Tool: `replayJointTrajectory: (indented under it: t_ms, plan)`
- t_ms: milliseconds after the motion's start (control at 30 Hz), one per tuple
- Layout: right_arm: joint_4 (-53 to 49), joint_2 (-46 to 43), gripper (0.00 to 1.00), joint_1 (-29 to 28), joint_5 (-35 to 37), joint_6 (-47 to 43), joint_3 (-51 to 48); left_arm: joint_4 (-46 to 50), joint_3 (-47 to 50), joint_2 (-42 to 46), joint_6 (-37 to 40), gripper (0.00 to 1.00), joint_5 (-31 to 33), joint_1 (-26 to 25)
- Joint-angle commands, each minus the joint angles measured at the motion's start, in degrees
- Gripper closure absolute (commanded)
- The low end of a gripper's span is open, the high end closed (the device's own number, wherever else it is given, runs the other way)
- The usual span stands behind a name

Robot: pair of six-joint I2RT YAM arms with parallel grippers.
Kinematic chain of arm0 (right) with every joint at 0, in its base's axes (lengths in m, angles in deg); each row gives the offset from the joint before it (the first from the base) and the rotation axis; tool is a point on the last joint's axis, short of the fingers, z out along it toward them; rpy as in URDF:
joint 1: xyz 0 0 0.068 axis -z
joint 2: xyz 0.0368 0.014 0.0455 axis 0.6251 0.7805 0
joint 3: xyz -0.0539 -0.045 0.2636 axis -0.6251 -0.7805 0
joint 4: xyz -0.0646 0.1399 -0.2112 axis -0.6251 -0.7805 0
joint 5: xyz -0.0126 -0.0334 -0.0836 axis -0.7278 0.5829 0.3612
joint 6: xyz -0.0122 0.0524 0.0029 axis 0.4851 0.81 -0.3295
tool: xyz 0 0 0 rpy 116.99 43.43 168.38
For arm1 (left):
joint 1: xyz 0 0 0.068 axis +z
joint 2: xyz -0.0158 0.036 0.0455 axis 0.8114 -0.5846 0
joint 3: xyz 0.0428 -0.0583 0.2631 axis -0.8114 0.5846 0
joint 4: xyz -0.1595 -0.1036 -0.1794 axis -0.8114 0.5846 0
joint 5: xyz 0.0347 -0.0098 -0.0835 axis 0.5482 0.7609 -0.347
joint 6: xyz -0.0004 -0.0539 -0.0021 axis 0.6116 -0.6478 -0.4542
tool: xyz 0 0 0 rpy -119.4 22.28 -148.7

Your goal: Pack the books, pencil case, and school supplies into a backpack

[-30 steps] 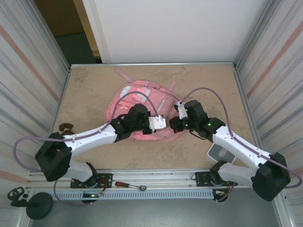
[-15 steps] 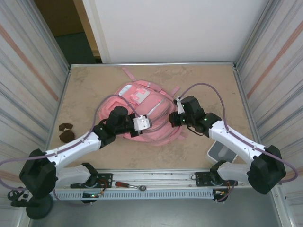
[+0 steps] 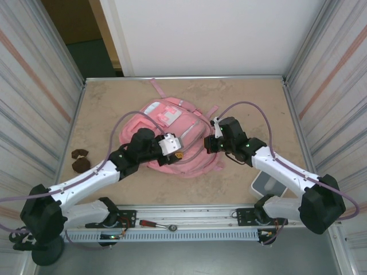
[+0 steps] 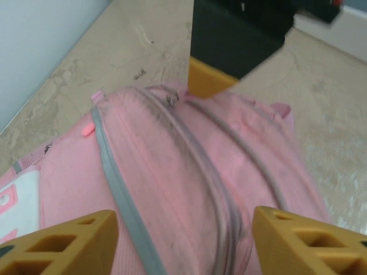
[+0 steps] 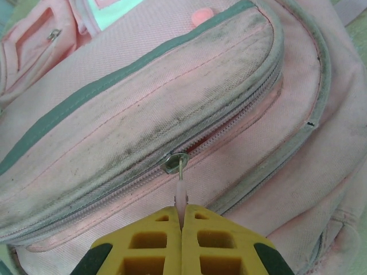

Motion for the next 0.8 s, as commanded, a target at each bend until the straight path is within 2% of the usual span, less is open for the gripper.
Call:
replayJointTrajectory:
  t_ms: [0, 200, 400, 600, 767]
  plan:
    - [2.42, -1.7, 1.0, -0.23, 0.91, 1.51, -0.48, 0.6, -4.39, -2.73, -6.96, 0.34, 8.79, -3.35]
    - [3.08, -2.25, 1.0, -0.33, 0.86, 1.86, -1.37, 2.82, -10.22, -11.35, -8.83, 0.33, 16.39, -6.93]
    - [3.1, -3.03, 1.0, -0.22, 1.44, 1.86, -2.2, 3.79, -13.34, -17.19, -9.16, 0.38, 16.06, -7.12]
    - [2.14, -3.73, 1.0, 1.01, 2.57, 1.02, -2.84, 3.35, -12.27, -17.53, -7.9, 0.68, 16.61, -6.66]
    - [1.45, -3.97, 1.0, 1.52, 4.34, 0.89, -3.1, 3.76, -9.96, -14.1, -7.43, 0.94, 10.02, -3.3]
